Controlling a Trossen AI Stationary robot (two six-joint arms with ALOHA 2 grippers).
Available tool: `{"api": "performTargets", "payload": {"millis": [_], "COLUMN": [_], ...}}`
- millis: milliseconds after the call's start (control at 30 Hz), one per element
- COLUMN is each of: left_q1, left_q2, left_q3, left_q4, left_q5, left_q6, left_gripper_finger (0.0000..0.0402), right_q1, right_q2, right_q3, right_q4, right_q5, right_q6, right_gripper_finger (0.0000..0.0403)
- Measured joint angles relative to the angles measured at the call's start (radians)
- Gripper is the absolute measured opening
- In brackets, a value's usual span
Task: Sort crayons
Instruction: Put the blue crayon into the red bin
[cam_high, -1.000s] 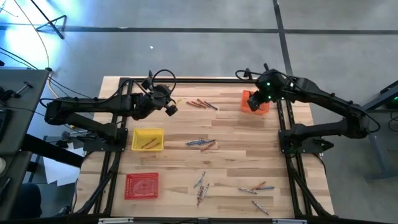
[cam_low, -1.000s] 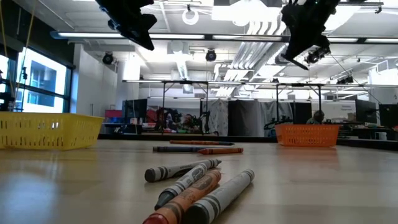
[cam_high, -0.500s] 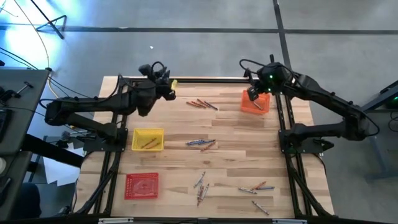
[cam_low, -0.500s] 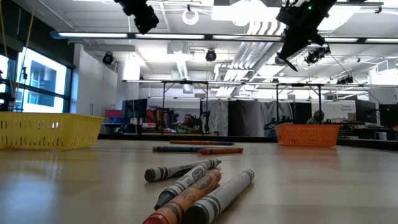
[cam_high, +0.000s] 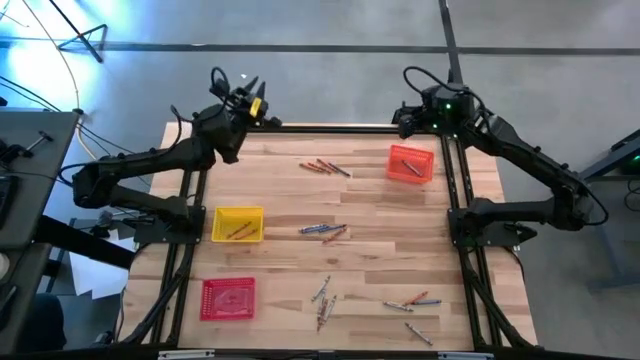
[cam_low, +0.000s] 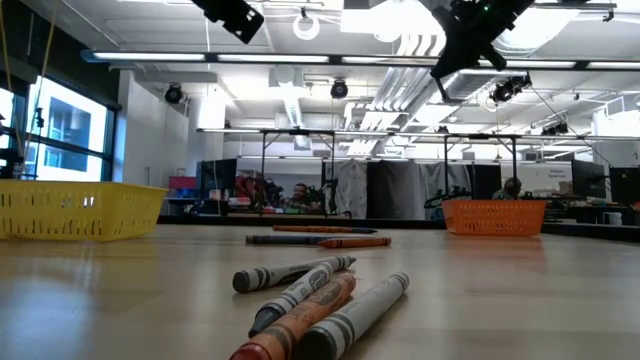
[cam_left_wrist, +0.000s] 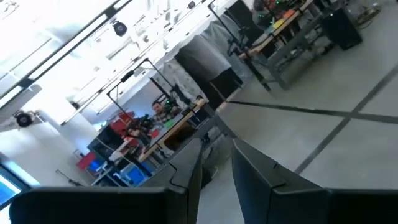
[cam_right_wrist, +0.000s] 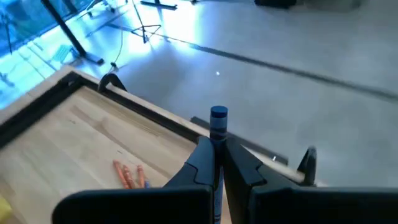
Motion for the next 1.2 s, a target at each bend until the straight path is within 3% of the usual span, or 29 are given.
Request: {"api": "performTargets", "payload": {"millis": [167, 533, 633, 733, 800, 867, 1033, 1200], "left_q1": [0.062, 0.115, 0.116, 0.108, 0.094, 0.065, -0.053, -0.193], "left_q2": [0.000, 0.000, 0.000, -0.001, -0.001, -0.001, 0.000, 0.000], "left_q3": [0.000, 0.000, 0.000, 0.000, 0.000, 0.000, -0.008, -0.008], "left_q4": [0.000, -0.001, -0.020, -0.095, -0.166, -0.232, -0.239, -0.182], "left_q5": [0.078, 0.255, 0.420, 0.674, 0.840, 0.944, 0.961, 0.961], "left_q6": [-0.084, -0.317, -0.389, -0.475, -0.534, -0.592, -0.748, -0.730], "left_gripper_finger": [0.0074, 0.0074, 0.0074, 0.0074, 0.0074, 0.0074, 0.0074, 0.0074], "right_q1": [0.005, 0.005, 0.009, 0.045, 0.085, 0.129, 0.244, 0.373], "right_q2": [0.000, 0.000, 0.000, 0.000, 0.000, 0.000, 0.000, 0.001], "right_q3": [0.000, 0.000, 0.000, 0.000, 0.000, 0.000, 0.000, 0.000], "right_q4": [-0.009, -0.007, -0.006, 0.023, 0.062, 0.123, 0.330, 0.375], "right_q5": [-0.014, -0.072, -0.146, -0.209, -0.225, -0.227, -0.224, -0.141], "right_q6": [0.068, 0.000, -0.053, -0.139, -0.221, -0.270, -0.231, -0.223], "right_gripper_finger": [0.0000, 0.0000, 0.0000, 0.0000, 0.0000, 0.0000, 0.0000, 0.0000]}}
